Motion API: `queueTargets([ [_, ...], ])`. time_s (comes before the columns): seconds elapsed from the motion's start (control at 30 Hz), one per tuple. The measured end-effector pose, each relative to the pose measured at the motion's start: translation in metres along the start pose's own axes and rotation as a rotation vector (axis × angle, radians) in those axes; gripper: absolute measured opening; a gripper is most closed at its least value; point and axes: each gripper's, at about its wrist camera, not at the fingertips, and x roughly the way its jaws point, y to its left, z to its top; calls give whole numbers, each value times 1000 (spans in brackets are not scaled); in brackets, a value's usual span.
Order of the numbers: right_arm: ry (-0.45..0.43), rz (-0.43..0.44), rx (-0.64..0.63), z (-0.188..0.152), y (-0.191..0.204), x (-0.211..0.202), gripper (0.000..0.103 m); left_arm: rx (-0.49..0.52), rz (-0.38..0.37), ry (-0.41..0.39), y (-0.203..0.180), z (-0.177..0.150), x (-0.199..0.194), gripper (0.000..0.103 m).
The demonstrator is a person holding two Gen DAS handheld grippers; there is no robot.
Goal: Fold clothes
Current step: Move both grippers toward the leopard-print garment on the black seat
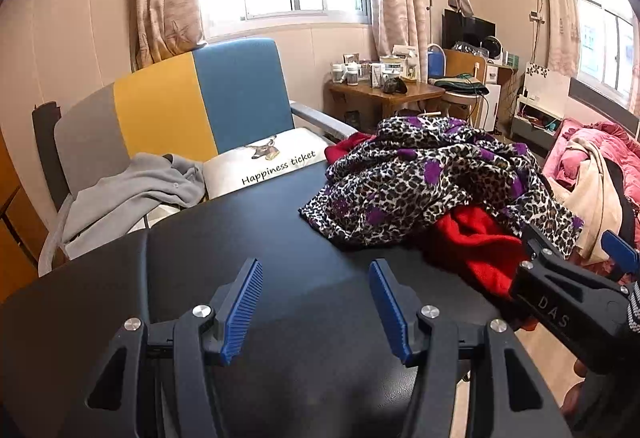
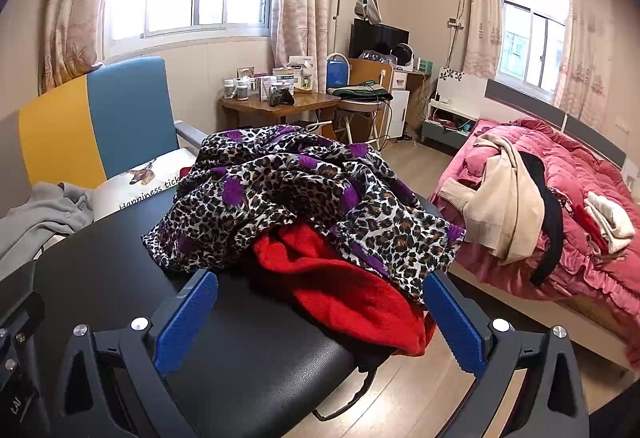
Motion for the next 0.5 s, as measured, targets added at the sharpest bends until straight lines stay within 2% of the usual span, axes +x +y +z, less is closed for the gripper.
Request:
queueTargets([
  [0.33,23,10,-7,2,5,-1,103,-62,-28,31,10,-3,2,57],
  [0.5,16,12,-17,1,8,-3,103,-59,-19,58,12,-3,7,57],
])
